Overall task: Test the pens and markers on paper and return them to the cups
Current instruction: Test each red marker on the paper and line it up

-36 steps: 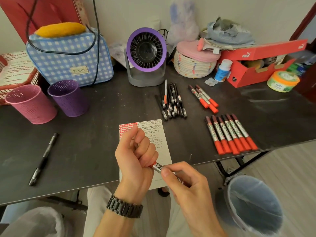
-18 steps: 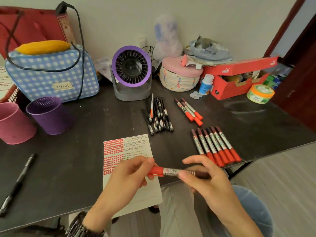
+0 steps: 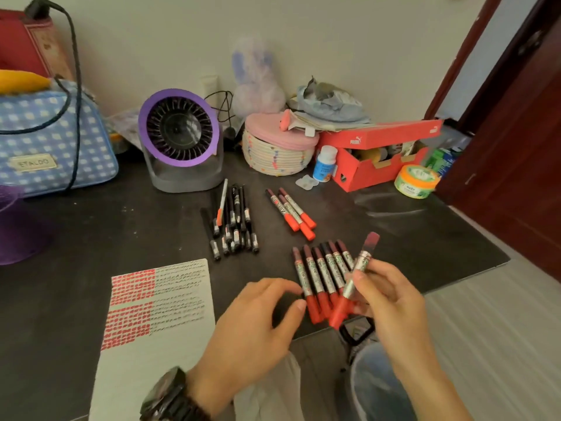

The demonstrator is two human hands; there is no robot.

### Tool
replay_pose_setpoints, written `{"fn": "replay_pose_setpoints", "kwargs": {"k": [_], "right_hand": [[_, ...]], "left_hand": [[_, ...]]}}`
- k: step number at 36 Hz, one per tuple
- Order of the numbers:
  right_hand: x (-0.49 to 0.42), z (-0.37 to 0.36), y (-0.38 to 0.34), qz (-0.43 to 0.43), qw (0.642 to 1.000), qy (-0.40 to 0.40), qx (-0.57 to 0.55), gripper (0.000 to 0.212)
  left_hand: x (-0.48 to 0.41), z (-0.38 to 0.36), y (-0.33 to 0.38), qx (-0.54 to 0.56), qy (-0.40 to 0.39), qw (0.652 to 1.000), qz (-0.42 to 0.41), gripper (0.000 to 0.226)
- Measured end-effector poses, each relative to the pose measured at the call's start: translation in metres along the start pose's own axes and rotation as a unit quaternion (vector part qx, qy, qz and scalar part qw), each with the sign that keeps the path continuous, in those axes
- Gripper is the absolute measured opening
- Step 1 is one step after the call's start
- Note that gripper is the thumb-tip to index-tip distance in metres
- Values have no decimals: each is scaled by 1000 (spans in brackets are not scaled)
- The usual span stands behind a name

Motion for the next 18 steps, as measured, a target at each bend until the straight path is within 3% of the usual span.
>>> {"fn": "replay_pose_setpoints", "kwargs": {"k": [3,9,13,18], "right_hand": [[-40,34,14,13,990,-38,134,28],[-91,60,46,-2,929,-152,338,9],[-102,56,61,-9,904,-194,380,10],[-104,52,72,-22,900,-202,385,7]], "left_hand": [[-22,-13,-2,-84,21,996,3,45],[-45,-44,-9,-207,28,977,44,60],[-48,-56,-15,-236,43,969,61,61],[-50,-54,-17,-223,47,972,53,59]]}}
Point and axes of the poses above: each hand's wrist, its own x-axis away from the middle knuckle, its own z-axis out of the back of the hand, y = z × x, the point moved 5 cm from there along -x, towards the middle knuckle, and after that the axes turned 15 degrees about z, right-handed, at the moved point
